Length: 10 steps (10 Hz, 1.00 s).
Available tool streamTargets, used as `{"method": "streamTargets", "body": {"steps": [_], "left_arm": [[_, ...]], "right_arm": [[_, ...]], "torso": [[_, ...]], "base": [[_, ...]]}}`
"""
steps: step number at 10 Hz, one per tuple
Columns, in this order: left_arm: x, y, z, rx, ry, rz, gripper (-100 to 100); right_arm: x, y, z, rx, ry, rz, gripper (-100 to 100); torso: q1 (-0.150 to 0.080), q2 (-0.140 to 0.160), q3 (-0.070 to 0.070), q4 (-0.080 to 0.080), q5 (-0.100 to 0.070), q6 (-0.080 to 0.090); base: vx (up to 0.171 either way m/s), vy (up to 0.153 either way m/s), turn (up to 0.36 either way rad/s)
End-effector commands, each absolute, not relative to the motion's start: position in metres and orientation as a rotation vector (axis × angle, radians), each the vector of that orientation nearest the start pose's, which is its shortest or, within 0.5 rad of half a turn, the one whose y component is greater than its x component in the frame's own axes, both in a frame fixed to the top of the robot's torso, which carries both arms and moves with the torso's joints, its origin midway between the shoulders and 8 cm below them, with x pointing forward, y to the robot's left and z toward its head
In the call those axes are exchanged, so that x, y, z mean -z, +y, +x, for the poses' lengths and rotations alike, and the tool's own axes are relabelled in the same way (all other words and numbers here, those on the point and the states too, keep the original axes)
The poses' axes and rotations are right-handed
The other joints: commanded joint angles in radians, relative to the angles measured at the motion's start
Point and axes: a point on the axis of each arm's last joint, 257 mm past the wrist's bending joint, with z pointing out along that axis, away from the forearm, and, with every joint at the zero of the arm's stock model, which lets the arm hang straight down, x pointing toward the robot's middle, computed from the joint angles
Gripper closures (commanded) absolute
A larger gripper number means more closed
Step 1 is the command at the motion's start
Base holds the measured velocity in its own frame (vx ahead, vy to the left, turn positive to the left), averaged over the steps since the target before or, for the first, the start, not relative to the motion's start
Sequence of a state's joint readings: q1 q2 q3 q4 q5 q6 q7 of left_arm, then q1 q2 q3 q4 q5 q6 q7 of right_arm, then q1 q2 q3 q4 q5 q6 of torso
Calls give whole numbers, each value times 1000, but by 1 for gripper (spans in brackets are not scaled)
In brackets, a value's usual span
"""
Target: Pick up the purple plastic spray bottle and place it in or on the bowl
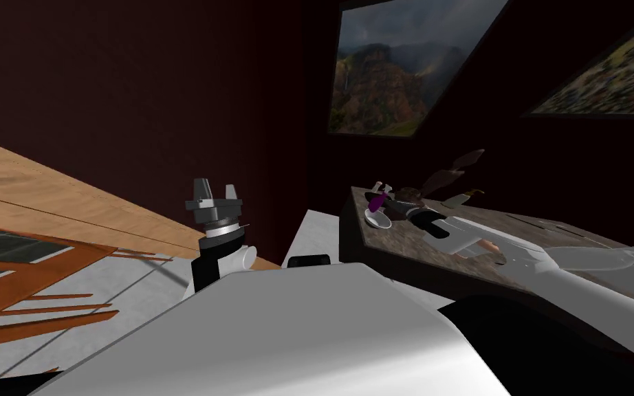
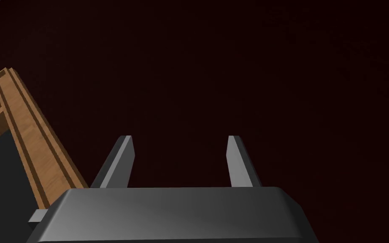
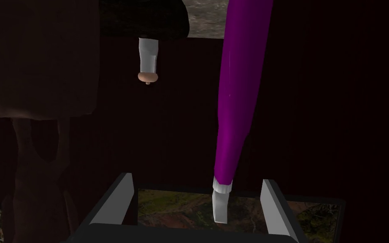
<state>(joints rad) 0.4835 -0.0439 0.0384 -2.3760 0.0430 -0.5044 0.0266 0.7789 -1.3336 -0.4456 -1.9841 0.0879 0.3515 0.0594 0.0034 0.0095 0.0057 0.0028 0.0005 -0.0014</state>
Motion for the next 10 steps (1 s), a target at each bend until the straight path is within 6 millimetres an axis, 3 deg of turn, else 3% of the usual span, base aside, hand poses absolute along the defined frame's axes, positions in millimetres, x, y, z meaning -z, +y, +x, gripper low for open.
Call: {"method": "streamTargets", "body": {"steps": [1,3,4,5,10], "left_arm": [[-72,295,318,1344,461,-622,0],[-72,295,318,1344,461,-622,0],[-72,295,318,1344,461,-622,0],[-72,295,318,1344,461,-622,0],[-72,295,318,1344,461,-622,0]], "right_arm": [[65,-600,408,280,1793,295,-100],[50,-622,410,314,1778,345,-100],[56,-612,410,302,1784,326,-100],[55,-613,410,305,1782,331,0],[56,-613,410,305,1783,331,0]], "torso": [[0,0,0,0,0,0],[-2,1,0,0,0,0],[-1,1,1,0,0,0],[-2,-3,-1,0,-1,2],[-4,-10,-6,-2,-1,1]], "base": [[-158,13,241],[-185,7,322],[-82,15,52],[-13,2,-14],[-1,0,0]]}}
